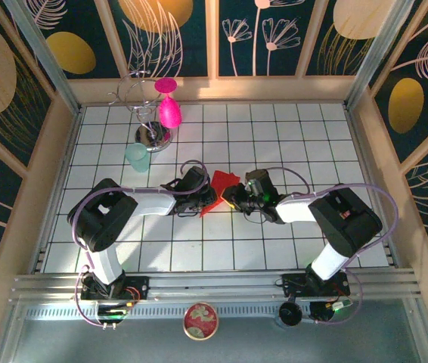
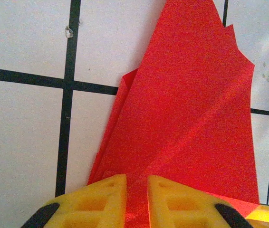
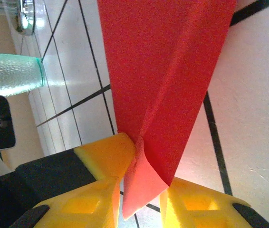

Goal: Fold a paper plane with a square sheet of paper (pick it up from the middle)
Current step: Fold the wing for the fifth time at the center of the table.

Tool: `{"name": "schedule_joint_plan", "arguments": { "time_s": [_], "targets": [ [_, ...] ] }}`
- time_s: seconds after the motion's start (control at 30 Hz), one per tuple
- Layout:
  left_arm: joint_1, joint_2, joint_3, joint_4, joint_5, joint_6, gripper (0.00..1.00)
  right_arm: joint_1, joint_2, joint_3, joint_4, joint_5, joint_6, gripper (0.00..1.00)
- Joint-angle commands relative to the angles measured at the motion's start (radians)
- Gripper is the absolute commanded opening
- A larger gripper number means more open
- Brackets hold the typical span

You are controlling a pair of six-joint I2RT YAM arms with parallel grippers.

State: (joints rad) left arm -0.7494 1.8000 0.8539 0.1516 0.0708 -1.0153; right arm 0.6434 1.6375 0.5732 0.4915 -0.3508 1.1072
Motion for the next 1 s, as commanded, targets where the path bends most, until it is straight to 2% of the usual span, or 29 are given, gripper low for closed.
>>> {"name": "schedule_joint_plan", "arguments": {
  "time_s": [0.0,0.33,0.47,0.6,0.73,0.97],
  "targets": [
    [-0.007,-0.004,-0.006,-0.045,0.0,-0.009,0.19,0.001,0.011,-0.01,0.047,-0.01,0.006,0.28],
    [-0.006,-0.034,-0.004,-0.049,-0.005,0.0,0.21,0.0,0.043,0.019,-0.008,-0.005,-0.007,0.25],
    [-0.007,-0.052,-0.003,-0.043,-0.006,0.014,0.22,-0.001,0.047,0.031,-0.016,0.001,-0.014,0.18],
    [-0.007,-0.095,-0.013,-0.024,-0.015,0.046,0.25,-0.006,0.035,0.034,-0.02,0.02,-0.021,0.06],
    [-0.022,-0.176,-0.032,0.01,-0.042,0.138,0.31,-0.012,-0.022,0.03,-0.056,0.06,-0.03,0.0],
    [-0.108,-0.246,-0.083,0.096,-0.12,0.33,0.43,-0.038,-0.158,-0.01,-0.133,0.109,-0.005,0.0]
  ]
}}
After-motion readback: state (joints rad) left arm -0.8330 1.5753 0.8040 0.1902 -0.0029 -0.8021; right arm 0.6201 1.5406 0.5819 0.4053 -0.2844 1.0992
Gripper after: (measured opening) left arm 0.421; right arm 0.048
